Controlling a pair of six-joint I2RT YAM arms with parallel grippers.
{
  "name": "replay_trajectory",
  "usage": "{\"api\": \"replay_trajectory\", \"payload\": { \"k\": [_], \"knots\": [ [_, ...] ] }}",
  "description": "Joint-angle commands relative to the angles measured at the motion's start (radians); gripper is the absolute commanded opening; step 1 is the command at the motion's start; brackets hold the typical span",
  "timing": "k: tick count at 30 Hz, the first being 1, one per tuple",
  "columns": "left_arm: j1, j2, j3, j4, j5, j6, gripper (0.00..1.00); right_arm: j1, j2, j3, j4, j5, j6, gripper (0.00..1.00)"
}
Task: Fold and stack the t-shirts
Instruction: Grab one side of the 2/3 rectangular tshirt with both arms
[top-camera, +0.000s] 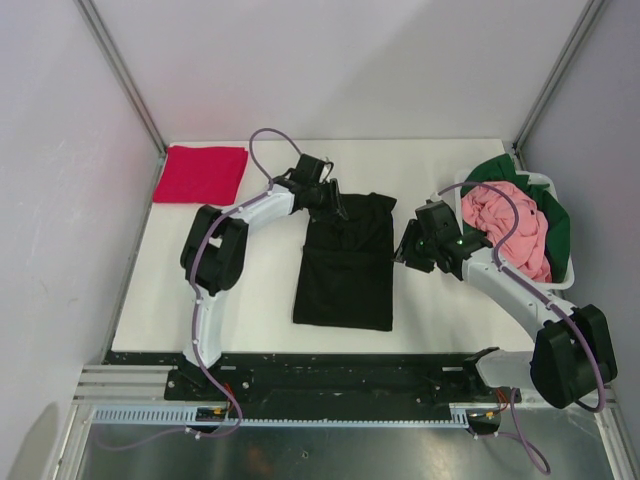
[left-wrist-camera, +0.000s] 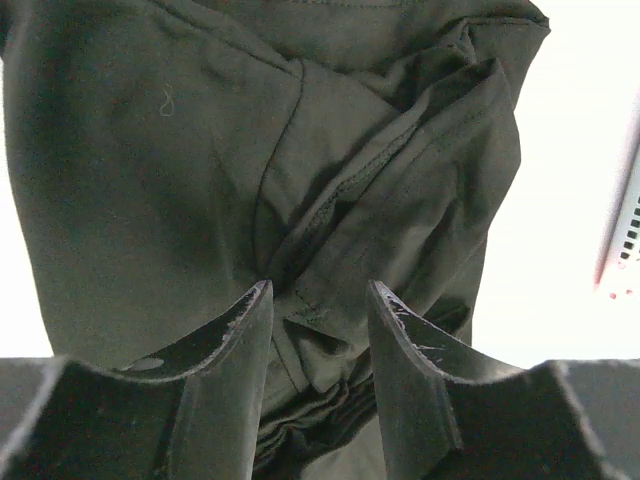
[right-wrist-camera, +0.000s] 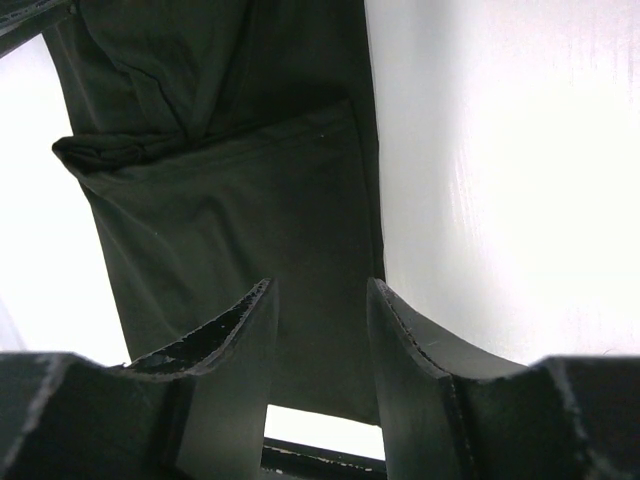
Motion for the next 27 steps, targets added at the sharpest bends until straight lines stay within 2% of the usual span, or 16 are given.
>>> {"api": "replay_trajectory", "payload": {
  "k": [1, 8, 17, 27],
  "knots": [
    [-0.004, -0.025, 0.001, -0.002, -0.052, -0.024, 0.48, -0.004, 0.003, 0.028, 0.009, -0.001, -0.018, 0.45],
    [-0.010, 0.016, 0.029, -0.003, -0.025, -0.020, 0.48, -0.004, 0.007, 0.028, 0.003, 0.000, -0.017, 0.44],
    [-0.020, 0.037, 0.038, -0.003, -0.014, -0.017, 0.43, -0.004, 0.012, 0.028, 0.005, 0.001, -0.017, 0.44],
    [-0.023, -0.034, 0.036, -0.003, -0.049, 0.005, 0.13, -0.004, 0.030, 0.028, 0.018, 0.001, -0.017, 0.44]
  ]
}}
